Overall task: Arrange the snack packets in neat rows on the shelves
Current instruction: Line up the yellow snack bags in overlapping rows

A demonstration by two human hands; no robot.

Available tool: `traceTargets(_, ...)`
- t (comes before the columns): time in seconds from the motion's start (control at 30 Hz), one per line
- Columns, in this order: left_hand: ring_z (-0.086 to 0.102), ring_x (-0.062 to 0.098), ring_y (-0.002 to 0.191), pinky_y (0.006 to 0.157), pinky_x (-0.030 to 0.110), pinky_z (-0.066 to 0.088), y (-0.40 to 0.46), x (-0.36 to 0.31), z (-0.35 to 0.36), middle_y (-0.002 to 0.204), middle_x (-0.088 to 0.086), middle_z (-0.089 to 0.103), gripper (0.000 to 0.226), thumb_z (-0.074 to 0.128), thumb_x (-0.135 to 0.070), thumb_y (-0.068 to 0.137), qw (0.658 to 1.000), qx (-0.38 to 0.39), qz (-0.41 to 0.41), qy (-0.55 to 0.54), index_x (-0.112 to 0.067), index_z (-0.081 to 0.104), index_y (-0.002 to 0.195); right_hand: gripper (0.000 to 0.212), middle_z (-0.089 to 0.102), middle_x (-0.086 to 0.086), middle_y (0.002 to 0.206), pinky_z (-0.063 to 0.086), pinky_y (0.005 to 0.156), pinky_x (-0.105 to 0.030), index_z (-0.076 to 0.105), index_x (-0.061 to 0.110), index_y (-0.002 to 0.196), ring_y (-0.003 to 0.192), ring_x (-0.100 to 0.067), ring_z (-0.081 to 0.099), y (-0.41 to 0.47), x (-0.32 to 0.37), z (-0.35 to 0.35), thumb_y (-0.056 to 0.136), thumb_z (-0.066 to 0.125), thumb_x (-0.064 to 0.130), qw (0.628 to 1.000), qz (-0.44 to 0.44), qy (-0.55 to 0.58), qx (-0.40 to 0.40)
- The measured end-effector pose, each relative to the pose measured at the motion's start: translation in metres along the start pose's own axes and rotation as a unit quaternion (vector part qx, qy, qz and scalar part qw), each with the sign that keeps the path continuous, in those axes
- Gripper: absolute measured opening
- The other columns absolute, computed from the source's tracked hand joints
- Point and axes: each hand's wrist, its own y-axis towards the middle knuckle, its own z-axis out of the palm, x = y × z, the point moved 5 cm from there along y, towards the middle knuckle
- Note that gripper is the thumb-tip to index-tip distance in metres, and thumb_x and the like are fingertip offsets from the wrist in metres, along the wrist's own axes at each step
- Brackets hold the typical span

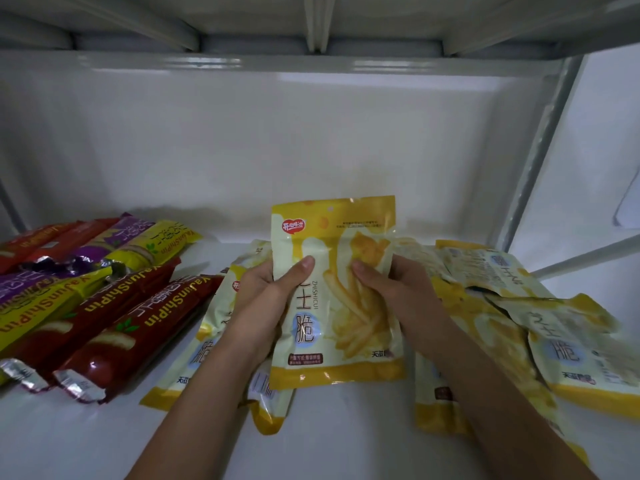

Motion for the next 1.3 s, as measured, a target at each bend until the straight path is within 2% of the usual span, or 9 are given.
traceTargets(0.23, 0.077, 0.042, 0.096, 0.091, 0.057, 0.060, -0.002, -0.002, -0.002, 0.104, 0.020, 0.079, 0.024, 0.078, -0.026, 0.087, 0.999, -0.010, 0.030, -0.001, -0.009, 0.080, 0.104, 0.033, 0.081, -0.004, 0.105, 0.060, 0.093, -0.044, 0.080, 0.014, 0.106, 0.100, -0.022, 0.078, -0.010, -0.004, 0.007, 0.083, 0.075, 0.037, 1.000, 0.008, 0.017, 0.018)
traceTargets(0.43, 0.077, 0.041, 0.097, 0.090, 0.054, 0.061, -0.005, 0.000, 0.004, 0.107, 0.023, 0.078, 0.041, 0.074, -0.035, 0.086, 0.999, 0.026, -0.027, -0.008, -0.003, 0.075, 0.113, 0.027, 0.081, -0.001, 0.103, 0.062, 0.090, -0.044, 0.079, 0.016, 0.109, 0.097, -0.020, 0.078, -0.010, 0.000, 0.000, 0.087, 0.078, 0.032, 1.000, -0.014, 0.012, -0.011)
traceTargets(0.5, 0.076, 0.043, 0.098, 0.091, 0.057, 0.060, -0.005, 0.002, 0.003, 0.107, 0.024, 0.078, 0.039, 0.075, -0.032, 0.088, 1.000, 0.017, -0.021, -0.010, -0.002, 0.075, 0.113, 0.031, 0.081, -0.001, 0.103, 0.062, 0.088, -0.042, 0.079, 0.016, 0.109, 0.097, -0.021, 0.078, -0.011, 0.001, 0.002, 0.084, 0.077, 0.034, 1.000, -0.013, 0.015, 0.000)
traceTargets(0.6, 0.077, 0.043, 0.095, 0.090, 0.059, 0.061, -0.004, 0.004, -0.001, 0.104, 0.023, 0.078, 0.029, 0.076, -0.027, 0.091, 1.000, -0.005, -0.016, -0.007, -0.003, 0.078, 0.108, 0.021, 0.081, -0.002, 0.102, 0.064, 0.082, -0.036, 0.078, 0.016, 0.106, 0.096, -0.022, 0.078, -0.012, 0.000, 0.006, 0.090, 0.074, 0.028, 0.999, -0.004, 0.030, 0.011)
traceTargets(0.8, 0.078, 0.039, 0.090, 0.083, 0.050, 0.064, -0.007, -0.001, 0.005, 0.102, 0.023, 0.078, 0.037, 0.075, -0.033, 0.087, 0.999, 0.028, -0.031, 0.009, -0.002, 0.076, 0.107, 0.014, 0.081, 0.001, 0.103, 0.060, 0.092, -0.043, 0.080, 0.019, 0.105, 0.099, -0.017, 0.077, -0.010, -0.002, 0.000, 0.095, 0.072, 0.025, 0.999, -0.022, 0.006, -0.040)
traceTargets(0.93, 0.079, 0.033, 0.085, 0.074, 0.042, 0.066, -0.009, -0.001, 0.007, 0.099, 0.017, 0.080, 0.031, 0.078, -0.028, 0.085, 0.998, 0.031, -0.036, 0.036, -0.005, 0.078, 0.106, 0.021, 0.081, 0.002, 0.101, 0.061, 0.090, -0.040, 0.079, 0.018, 0.105, 0.099, -0.018, 0.077, -0.010, 0.000, 0.000, 0.090, 0.075, 0.033, 0.998, -0.037, 0.006, -0.054)
traceTargets(1.03, 0.079, 0.034, 0.086, 0.078, 0.044, 0.065, -0.008, -0.002, 0.003, 0.099, 0.015, 0.081, 0.026, 0.079, -0.026, 0.089, 0.999, 0.008, -0.020, 0.043, -0.007, 0.078, 0.106, 0.037, 0.081, 0.001, 0.105, 0.059, 0.096, -0.044, 0.079, 0.019, 0.107, 0.103, -0.019, 0.077, -0.009, -0.001, 0.005, 0.080, 0.075, 0.046, 0.999, -0.018, 0.019, -0.025)
traceTargets(1.13, 0.080, 0.032, 0.086, 0.073, 0.040, 0.066, -0.008, -0.004, 0.002, 0.097, 0.014, 0.081, 0.025, 0.078, -0.026, 0.089, 0.999, 0.000, -0.004, 0.040, -0.007, 0.078, 0.105, 0.049, 0.080, 0.000, 0.111, 0.056, 0.101, -0.047, 0.078, 0.019, 0.114, 0.108, -0.021, 0.075, -0.008, -0.003, 0.008, 0.079, 0.075, 0.052, 1.000, 0.003, 0.013, 0.012)
traceTargets(1.3, 0.079, 0.036, 0.091, 0.084, 0.048, 0.063, -0.006, -0.002, 0.005, 0.102, 0.017, 0.080, 0.044, 0.079, -0.037, 0.077, 0.998, 0.032, -0.029, 0.044, -0.007, 0.077, 0.108, 0.024, 0.081, -0.002, 0.101, 0.061, 0.093, -0.047, 0.080, 0.016, 0.105, 0.097, -0.020, 0.078, -0.013, 0.001, 0.006, 0.088, 0.077, 0.032, 1.000, -0.016, 0.008, -0.012)
